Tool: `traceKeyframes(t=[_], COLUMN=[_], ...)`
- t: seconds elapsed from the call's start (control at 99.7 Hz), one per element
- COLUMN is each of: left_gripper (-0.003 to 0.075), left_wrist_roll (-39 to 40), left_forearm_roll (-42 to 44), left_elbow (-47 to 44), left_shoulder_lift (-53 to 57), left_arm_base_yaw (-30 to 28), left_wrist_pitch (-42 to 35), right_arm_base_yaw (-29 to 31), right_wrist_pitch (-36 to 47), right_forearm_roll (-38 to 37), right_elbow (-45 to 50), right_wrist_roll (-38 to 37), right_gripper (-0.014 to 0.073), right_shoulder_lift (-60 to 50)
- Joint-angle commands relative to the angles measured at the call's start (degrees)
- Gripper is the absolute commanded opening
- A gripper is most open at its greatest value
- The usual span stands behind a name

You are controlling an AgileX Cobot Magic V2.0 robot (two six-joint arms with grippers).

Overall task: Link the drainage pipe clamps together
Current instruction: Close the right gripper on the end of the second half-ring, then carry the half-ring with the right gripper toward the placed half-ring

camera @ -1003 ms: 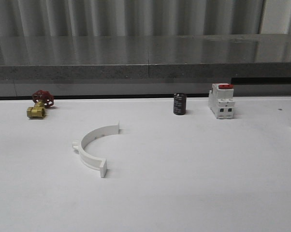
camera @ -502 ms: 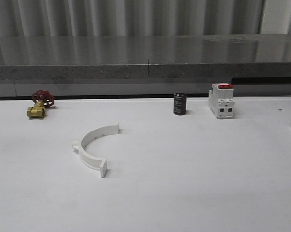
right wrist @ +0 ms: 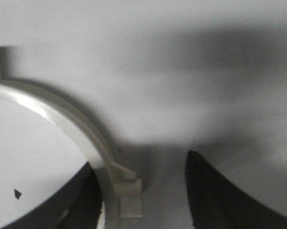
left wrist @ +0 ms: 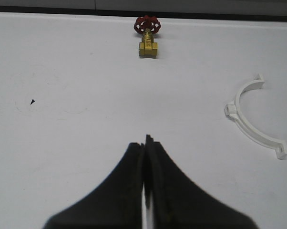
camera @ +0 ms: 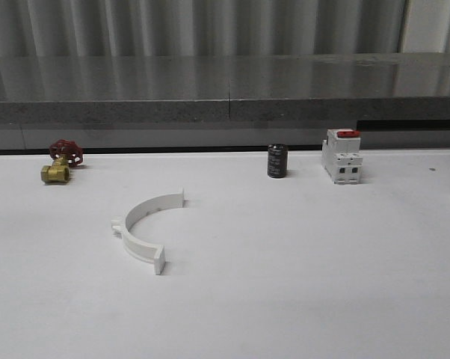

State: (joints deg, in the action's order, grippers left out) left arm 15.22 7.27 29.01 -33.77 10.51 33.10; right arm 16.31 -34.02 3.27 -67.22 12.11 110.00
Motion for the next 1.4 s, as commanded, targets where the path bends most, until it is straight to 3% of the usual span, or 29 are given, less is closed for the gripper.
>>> traceKeyframes(t=[0.0, 0.181, 0.502, 0.723, 1.003, 1.194, 1.395], left_gripper=[-0.0020, -0.0020, -0.0020, -0.0020, -0.0020, -0.0020, -0.0020], left_wrist_roll=[0.2, 0.2, 0.2, 0.2, 0.2, 0.2, 0.2], left_forearm_roll=[0.4, 0.4, 0.4, 0.4, 0.4, 0.4, 0.4], left_elbow=[1.5, 1.5, 1.5, 1.5, 1.5, 1.5, 1.5], left_shoulder_lift=[-0.1, -0.1, -0.1, -0.1, -0.1, -0.1, -0.1], left_arm_base_yaw=[-0.3, -0.3, -0.3, -0.3, -0.3, -0.3, -0.3], left_wrist_pitch=[-3.8, -3.8, -3.8, -3.8, -3.8, -3.8, -3.8], right_arm_base_yaw=[0.3, 0.3, -0.2, -4.4, -20.1, -34.7, -44.5], right_wrist_pitch=[-0.4, -0.9, -6.0, -12.8, -13.6, -11.0, -10.6], right_forearm_roll=[0.5, 0.5, 0.6, 2.9, 1.7, -8.6, -18.1], right_elbow=[-0.9, -0.9, -4.4, -9.2, -9.5, -9.5, -10.3], right_wrist_roll=[0.5, 0.5, -0.1, -3.3, -11.0, -28.6, -45.6], right_gripper=[0.0206, 0.0001, -0.0004, 0.0010, 0.0043, 0.0043, 0.0043], right_shoulder_lift=[-1.7, -1.7, -1.9, -5.1, -9.9, -9.4, -8.1])
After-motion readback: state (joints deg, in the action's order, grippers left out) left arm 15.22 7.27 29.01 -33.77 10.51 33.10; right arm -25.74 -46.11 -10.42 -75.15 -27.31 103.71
